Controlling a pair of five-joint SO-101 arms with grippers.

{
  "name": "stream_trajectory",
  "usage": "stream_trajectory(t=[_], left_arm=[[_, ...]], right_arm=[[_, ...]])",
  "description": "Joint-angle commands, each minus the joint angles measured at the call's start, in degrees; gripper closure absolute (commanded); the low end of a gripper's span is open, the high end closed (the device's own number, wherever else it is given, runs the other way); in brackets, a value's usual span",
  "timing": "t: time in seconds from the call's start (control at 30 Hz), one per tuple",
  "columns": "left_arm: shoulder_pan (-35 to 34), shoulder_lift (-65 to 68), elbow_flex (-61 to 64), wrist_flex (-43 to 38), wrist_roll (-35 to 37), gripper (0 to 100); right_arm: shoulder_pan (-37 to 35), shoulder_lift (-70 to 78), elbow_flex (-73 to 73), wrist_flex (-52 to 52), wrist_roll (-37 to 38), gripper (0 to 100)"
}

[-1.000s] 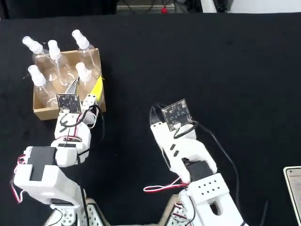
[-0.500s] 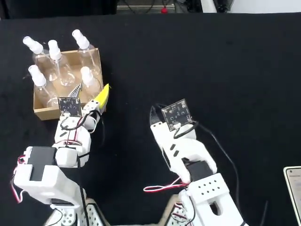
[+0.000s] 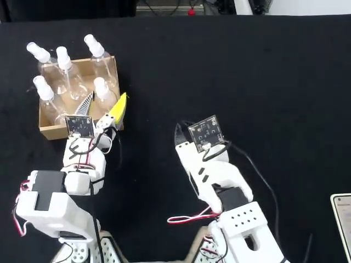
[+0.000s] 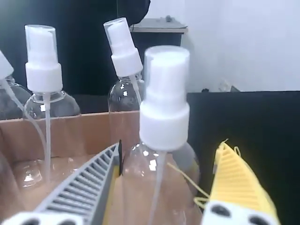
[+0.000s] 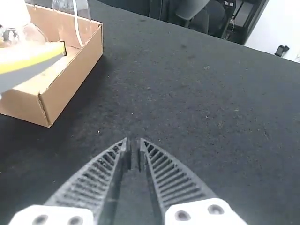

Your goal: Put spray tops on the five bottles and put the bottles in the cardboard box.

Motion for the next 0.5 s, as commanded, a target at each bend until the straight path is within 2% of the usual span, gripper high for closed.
stream_trajectory(t=[0.0, 0.47], left_arm=[[0.5, -0.9, 0.7, -1.6, -2.9, 70], [-1.8, -4.2, 2.6, -1.9, -2.8, 70]], right_arm=[[0.9, 0.0, -0.5, -1.7, 0.4, 96.6], [0.9, 0.0, -0.6, -1.7, 0.4, 96.5]])
